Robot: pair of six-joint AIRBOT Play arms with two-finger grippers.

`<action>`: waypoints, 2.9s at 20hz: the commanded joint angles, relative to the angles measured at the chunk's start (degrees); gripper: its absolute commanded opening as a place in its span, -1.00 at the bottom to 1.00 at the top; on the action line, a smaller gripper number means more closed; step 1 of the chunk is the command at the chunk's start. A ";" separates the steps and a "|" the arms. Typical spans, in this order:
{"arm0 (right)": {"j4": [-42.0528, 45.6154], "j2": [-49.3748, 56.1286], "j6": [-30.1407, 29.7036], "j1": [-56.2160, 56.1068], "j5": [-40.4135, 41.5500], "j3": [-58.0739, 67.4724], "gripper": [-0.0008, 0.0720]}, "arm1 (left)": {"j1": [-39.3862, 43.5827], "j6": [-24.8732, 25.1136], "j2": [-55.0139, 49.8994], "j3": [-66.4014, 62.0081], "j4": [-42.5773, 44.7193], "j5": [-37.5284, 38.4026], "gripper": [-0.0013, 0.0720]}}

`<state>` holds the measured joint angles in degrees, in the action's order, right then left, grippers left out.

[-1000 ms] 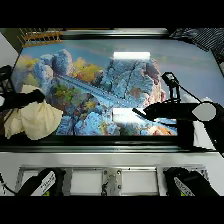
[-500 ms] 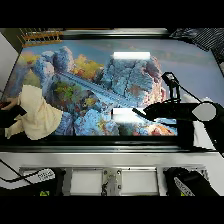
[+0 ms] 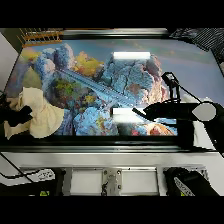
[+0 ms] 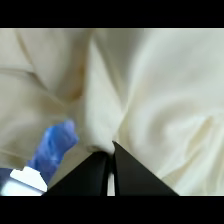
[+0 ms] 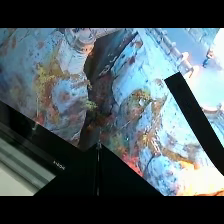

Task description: Fold the clothes and pants, and hang the long-sleeved shirts on hangers.

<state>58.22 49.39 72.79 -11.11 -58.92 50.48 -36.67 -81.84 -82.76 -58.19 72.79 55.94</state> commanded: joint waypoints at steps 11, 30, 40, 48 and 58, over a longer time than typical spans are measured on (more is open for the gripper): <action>-0.11 -0.07 -1.99 3.37 5.97 1.95 -0.94 | 60.46 -1.62 16.65 -0.68 -26.32 -21.11 -0.96; 4.63 -2.34 1.81 22.10 -0.74 4.22 -0.94 | 34.23 -6.47 8.24 4.59 -17.49 -5.11 0.69; 4.63 -2.34 2.43 21.51 -1.18 -2.75 -0.94 | 9.66 -1.36 12.76 19.28 -17.05 -5.64 0.69; 4.63 1.27 5.35 9.55 -0.90 -16.20 -0.94 | 10.64 9.79 2.10 19.26 -35.28 -7.98 0.62; -16.09 19.50 1.99 0.35 19.85 -18.34 0.11 | 13.40 12.02 2.10 13.60 -34.71 -4.81 -0.96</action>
<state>51.20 65.21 77.47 -8.91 -48.27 32.27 -23.49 -70.19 -80.60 -43.11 38.24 49.98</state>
